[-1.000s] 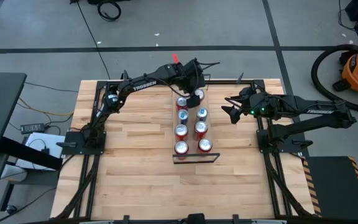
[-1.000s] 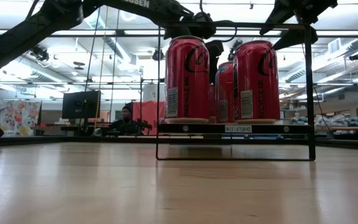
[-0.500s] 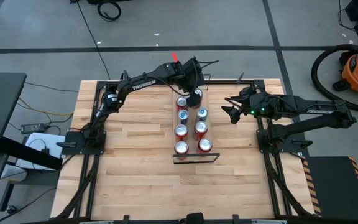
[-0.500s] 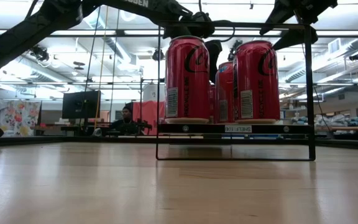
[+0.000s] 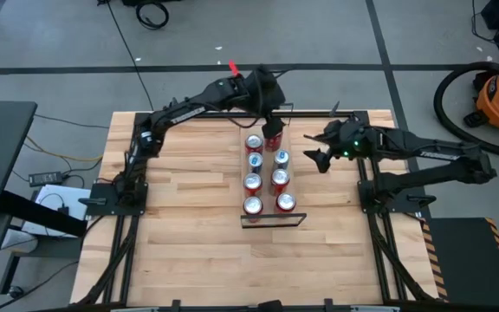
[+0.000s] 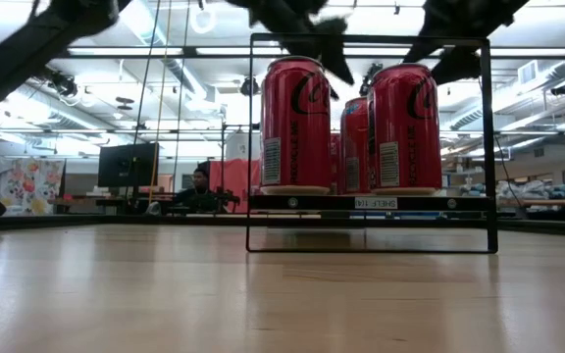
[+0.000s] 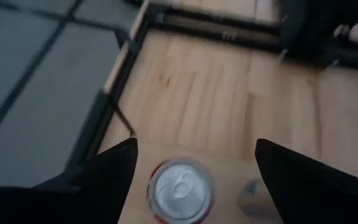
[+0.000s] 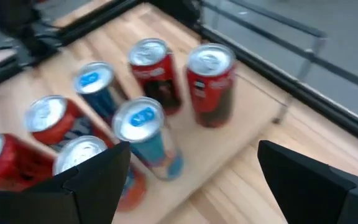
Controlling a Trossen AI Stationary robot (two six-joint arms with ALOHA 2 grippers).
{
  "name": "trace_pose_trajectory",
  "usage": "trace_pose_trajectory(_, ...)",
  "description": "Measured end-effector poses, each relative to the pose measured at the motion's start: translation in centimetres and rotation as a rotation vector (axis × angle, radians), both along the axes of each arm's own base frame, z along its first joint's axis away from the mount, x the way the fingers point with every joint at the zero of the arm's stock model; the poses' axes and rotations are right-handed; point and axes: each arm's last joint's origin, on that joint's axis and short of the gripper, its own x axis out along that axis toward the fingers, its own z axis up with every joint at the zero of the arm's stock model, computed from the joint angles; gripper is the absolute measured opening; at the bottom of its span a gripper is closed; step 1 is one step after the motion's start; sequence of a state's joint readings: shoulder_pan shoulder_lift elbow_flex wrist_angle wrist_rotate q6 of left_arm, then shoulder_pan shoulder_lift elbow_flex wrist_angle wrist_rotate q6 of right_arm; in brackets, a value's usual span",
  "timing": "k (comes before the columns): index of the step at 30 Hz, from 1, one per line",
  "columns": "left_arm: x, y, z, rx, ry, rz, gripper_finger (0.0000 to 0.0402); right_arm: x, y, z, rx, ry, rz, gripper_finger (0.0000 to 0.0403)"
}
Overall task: Place canned beverage on shelf
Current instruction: Put the red white soda can on the shelf aligned with the other red white soda can
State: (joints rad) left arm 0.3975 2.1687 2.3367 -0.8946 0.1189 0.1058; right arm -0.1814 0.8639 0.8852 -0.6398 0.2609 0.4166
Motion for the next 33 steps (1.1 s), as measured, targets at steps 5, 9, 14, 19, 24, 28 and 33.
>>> trace_pose_trajectory(5, -1.5, -2.2, 2.5, 0.029, 0.012, 0.001, 0.0312, 0.9, -1.6, 0.1, 0.040, -0.056, 0.085, 0.0363)
trace_pose_trajectory(9, -1.9, -4.2, 3.4, 0.045, 0.024, -0.052, 0.0292, 1.7, -2.9, -0.1, -0.006, -0.050, 0.100, 0.0363)
trace_pose_trajectory(14, -1.1, -7.0, 3.0, 0.056, 0.031, -0.149, 0.0267, 2.9, -4.6, -1.1, -0.043, -0.003, 0.166, 0.0363)
trace_pose_trajectory(19, -0.6, -9.4, 1.6, 0.045, 0.093, -0.216, 0.0234, 3.7, -6.3, -2.0, -0.081, 0.030, 0.206, 0.0363)
trace_pose_trajectory(24, -2.3, -10.4, 1.4, 0.032, 0.113, -0.225, 0.0202, 3.9, -7.4, -1.8, -0.111, -0.020, 0.255, 0.0363)
trace_pose_trajectory(28, -4.9, -10.6, 1.3, 0.016, 0.068, -0.181, 0.0183, 4.0, -8.3, -2.0, -0.162, -0.007, 0.285, 0.0363)
trace_pose_trajectory(33, -8.1, -10.9, 1.3, 0.010, -0.035, -0.099, 0.0173, 5.1, -9.3, -2.8, -0.203, -0.002, 0.294, 0.0364)
